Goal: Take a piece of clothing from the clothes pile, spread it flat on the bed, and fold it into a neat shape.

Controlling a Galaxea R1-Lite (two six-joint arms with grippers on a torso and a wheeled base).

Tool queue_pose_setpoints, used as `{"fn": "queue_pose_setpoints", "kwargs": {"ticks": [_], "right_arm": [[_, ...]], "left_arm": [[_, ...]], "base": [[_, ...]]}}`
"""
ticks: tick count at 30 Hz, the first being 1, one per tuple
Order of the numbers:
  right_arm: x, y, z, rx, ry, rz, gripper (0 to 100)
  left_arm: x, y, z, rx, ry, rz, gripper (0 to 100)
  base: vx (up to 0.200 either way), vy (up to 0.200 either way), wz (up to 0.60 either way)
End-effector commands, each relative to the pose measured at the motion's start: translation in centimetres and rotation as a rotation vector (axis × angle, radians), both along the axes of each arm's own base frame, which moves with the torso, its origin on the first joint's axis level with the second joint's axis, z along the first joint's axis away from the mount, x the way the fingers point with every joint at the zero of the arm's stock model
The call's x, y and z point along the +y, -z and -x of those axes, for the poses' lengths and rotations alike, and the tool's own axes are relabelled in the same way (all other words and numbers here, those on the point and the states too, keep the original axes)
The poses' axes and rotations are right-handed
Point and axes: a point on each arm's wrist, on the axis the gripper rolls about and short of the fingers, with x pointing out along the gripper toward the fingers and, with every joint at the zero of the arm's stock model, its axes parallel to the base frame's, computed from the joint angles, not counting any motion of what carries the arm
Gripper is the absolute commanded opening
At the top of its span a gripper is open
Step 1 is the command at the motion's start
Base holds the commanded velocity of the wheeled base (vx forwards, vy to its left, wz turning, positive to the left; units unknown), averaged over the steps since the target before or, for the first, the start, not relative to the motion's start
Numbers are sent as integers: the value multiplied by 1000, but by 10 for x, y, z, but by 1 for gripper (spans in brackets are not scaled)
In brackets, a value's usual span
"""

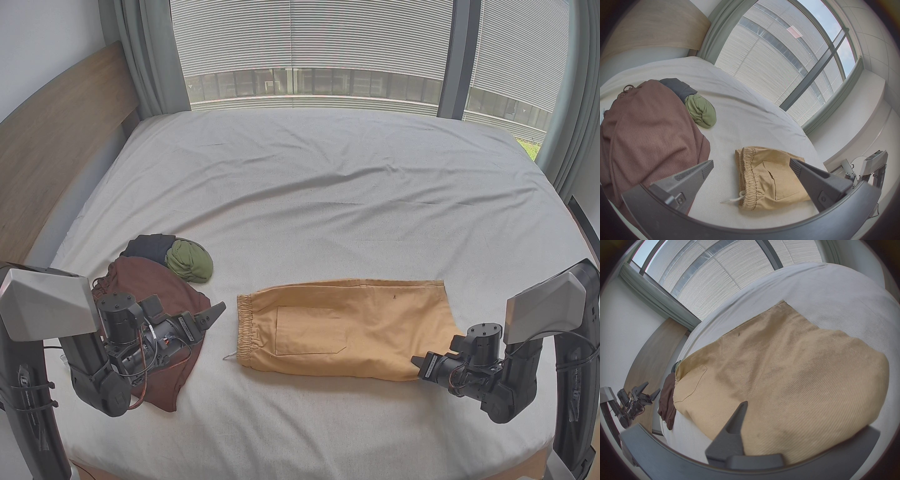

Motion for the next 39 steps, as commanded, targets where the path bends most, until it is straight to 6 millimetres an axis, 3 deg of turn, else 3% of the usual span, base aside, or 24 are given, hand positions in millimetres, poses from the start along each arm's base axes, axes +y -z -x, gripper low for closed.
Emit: {"fn": "queue_pose_setpoints", "kwargs": {"ticks": [1, 4, 5, 10, 18, 22, 27, 34, 39], "right_arm": [[0, 0, 2, -8, -3, -3, 0], [0, 5, 3, -4, -3, -1, 0], [0, 6, 3, -2, -3, -1, 100], [0, 7, 6, 13, -4, 2, 100], [9, -7, 44, 77, -85, 17, 100], [17, -18, 52, 58, -124, 8, 100], [26, -30, 52, 8, -159, -12, 100], [44, -44, 31, -106, -195, -59, 100], [43, -43, 26, -117, -184, -67, 100]], "left_arm": [[-4, 8, 1, 27, 14, -1, 100], [-6, 10, 2, 47, 21, 26, 100], [-7, 9, 1, 46, 20, 29, 100], [-12, 9, 3, 88, 16, 106, 100], [-21, 24, 7, 145, 27, 103, 100], [-21, 34, 6, 166, 27, 91, 100], [-25, 34, 6, 168, 40, 98, 100], [-34, 45, 4, 208, 48, 128, 100], [-34, 58, 6, 253, 49, 125, 100]], "base": [[0, 0, 0], [0, 0, 0], [0, 0, 0], [0, 0, 0], [0, 0, 0], [0, 0, 0], [0, 0, 0], [0, 0, 0], [0, 0, 0]]}}
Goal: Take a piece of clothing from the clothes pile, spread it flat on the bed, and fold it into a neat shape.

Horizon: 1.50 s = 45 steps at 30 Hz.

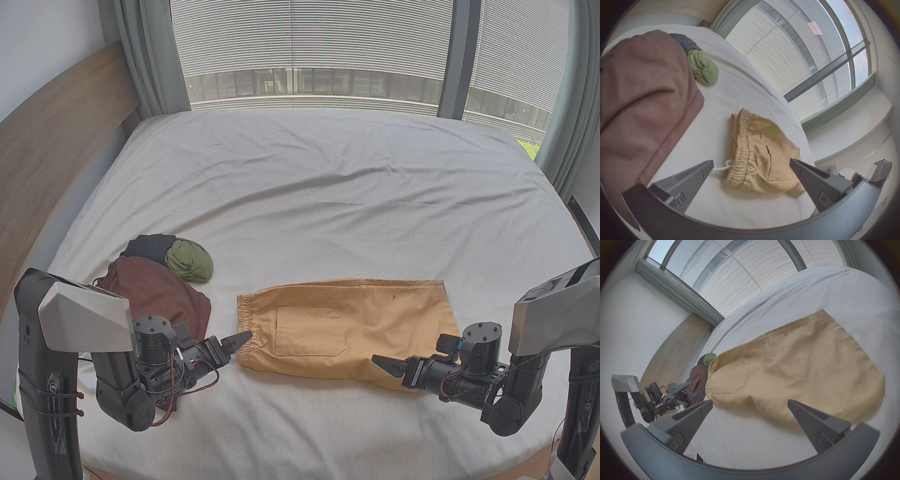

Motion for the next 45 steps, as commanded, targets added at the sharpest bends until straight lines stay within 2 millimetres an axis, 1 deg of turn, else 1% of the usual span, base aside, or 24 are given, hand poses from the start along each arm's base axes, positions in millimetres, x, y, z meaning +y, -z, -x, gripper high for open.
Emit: {"fn": "queue_pose_setpoints", "kwargs": {"ticks": [1, 4, 9, 13, 17, 24, 26, 31, 32, 35, 45], "right_arm": [[0, -2, -5, -21, 6, -12, 100], [-1, -1, -6, -17, 10, -11, 100], [-2, -1, -9, -22, 17, -14, 100], [-5, -1, -11, -26, 28, -13, 100], [-6, -2, -12, -28, 32, -16, 100], [-7, -4, -13, -40, 35, -19, 100], [-8, -6, -14, -44, 40, -24, 100], [-8, -7, -14, -49, 41, -26, 100], [-9, -7, -14, -50, 43, -23, 100], [-9, -8, -15, -51, 46, -27, 100], [-8, -8, -16, -56, 44, -29, 100]], "left_arm": [[-2, 18, 1, 53, 8, -12, 100], [-3, 29, 2, 80, 15, -20, 100], [-12, 30, 4, 109, 20, 21, 100], [-16, 32, 2, 116, 20, 46, 100], [-22, 43, -3, 118, 24, 39, 100], [-24, 41, -7, 105, 26, 47, 100], [-29, 41, -9, 94, 36, 51, 100], [-31, 40, -11, 85, 41, 55, 100], [-37, 40, -15, 73, 51, 61, 100], [-40, 42, -21, 55, 55, 70, 100], [-41, 46, -36, 15, 40, 88, 100]], "base": [[0, 0, 0], [0, 0, 0], [0, 0, 0], [0, 0, 0], [0, 0, 0], [0, 0, 0], [0, 0, 0], [0, 0, 0], [0, 0, 0], [0, 0, 0], [0, 0, 0]]}}
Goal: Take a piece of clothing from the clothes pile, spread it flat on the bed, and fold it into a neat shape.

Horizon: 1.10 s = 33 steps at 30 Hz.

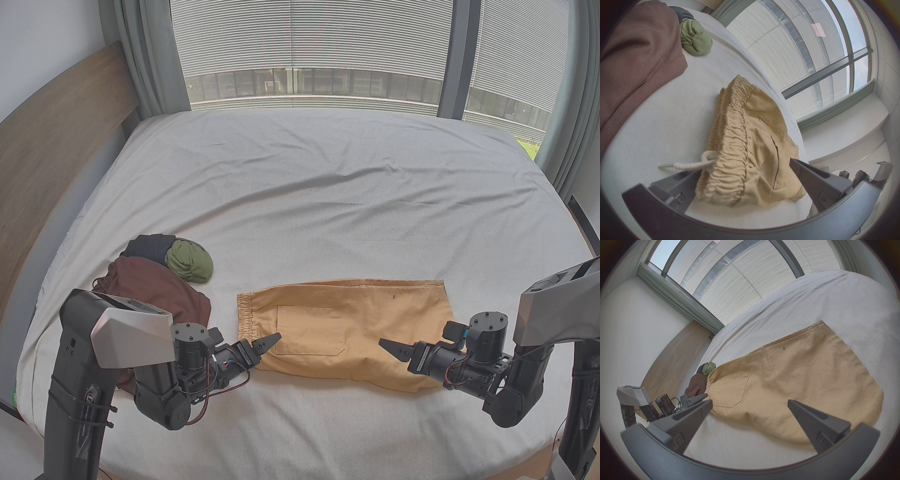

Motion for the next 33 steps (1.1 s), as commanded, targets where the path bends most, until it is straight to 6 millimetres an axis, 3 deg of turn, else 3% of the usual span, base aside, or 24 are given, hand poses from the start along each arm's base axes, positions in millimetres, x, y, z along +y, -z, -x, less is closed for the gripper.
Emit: {"fn": "queue_pose_setpoints", "kwargs": {"ticks": [1, 12, 13, 22, 29, 33], "right_arm": [[1, 0, -1, -3, -1, -3, 100], [0, 0, -1, -1, 1, -2, 100], [0, 0, -1, -3, 2, -2, 100], [0, 2, -1, 2, 3, 3, 100], [-1, 1, 1, 5, 2, 1, 100], [0, -2, 0, -7, 0, -2, 100]], "left_arm": [[1, 4, -6, -7, -12, 9, 100], [4, 6, -12, -14, -27, 16, 100], [4, 5, -12, -13, -29, 20, 0], [6, 2, -10, -2, -44, 36, 0], [30, -42, 0, -48, -96, 48, 0], [33, -53, 6, -63, -102, 48, 0]], "base": [[0, 0, 0], [0, 0, 0], [0, 0, 0], [0, 0, 0], [0, 0, 0], [0, 0, 0]]}}
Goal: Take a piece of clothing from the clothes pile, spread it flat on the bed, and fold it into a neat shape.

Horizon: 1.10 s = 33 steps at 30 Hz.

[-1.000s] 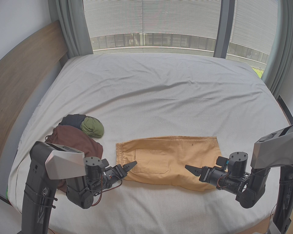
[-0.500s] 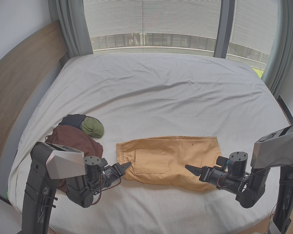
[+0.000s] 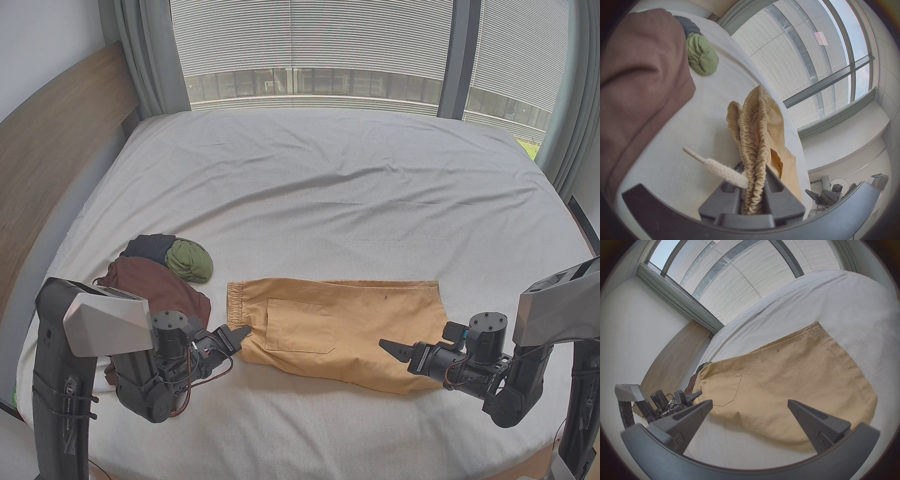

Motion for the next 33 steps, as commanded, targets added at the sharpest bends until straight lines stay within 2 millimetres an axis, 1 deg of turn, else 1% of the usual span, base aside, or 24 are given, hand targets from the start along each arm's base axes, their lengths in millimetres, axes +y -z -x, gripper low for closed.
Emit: {"fn": "queue_pose_setpoints", "kwargs": {"ticks": [1, 3, 5, 9, 11, 17, 19, 20, 22, 30, 33], "right_arm": [[0, -3, 0, -10, 1, -6, 100], [0, -3, 0, -10, -1, -7, 100], [0, -3, 0, -10, 1, -6, 100], [0, -3, 0, -9, -1, -6, 100], [0, -3, 1, -7, -2, -6, 100], [1, -1, 0, -3, -2, -4, 100], [1, -1, 0, -5, -2, -4, 100], [1, -1, 0, -3, -2, -4, 100], [1, 0, 0, 0, -2, -3, 100], [1, 0, 0, -2, -2, -3, 100], [1, 0, 0, 1, -2, -1, 100]], "left_arm": [[8, -29, 7, -47, -14, 12, 0], [10, -39, 12, -57, -14, 19, 0], [10, -42, 15, -59, -13, 17, 0], [17, -39, 16, -63, -18, -20, 0], [26, -36, 19, -62, -19, -67, 0], [52, -30, 26, -41, -15, -125, 0], [53, -30, 26, -41, -17, -127, 0], [63, -28, 26, -50, -32, -170, 0], [72, -27, 27, -57, -41, -209, 0], [81, -26, 33, -75, -36, -294, 0], [81, -26, 33, -81, -30, -305, 0]], "base": [[0, 0, 0], [0, 0, 0], [0, 0, 0], [0, 0, 0], [0, 0, 0], [0, 0, 0], [0, 0, 0], [0, 0, 0], [0, 0, 0], [0, 0, 0], [0, 0, 0]]}}
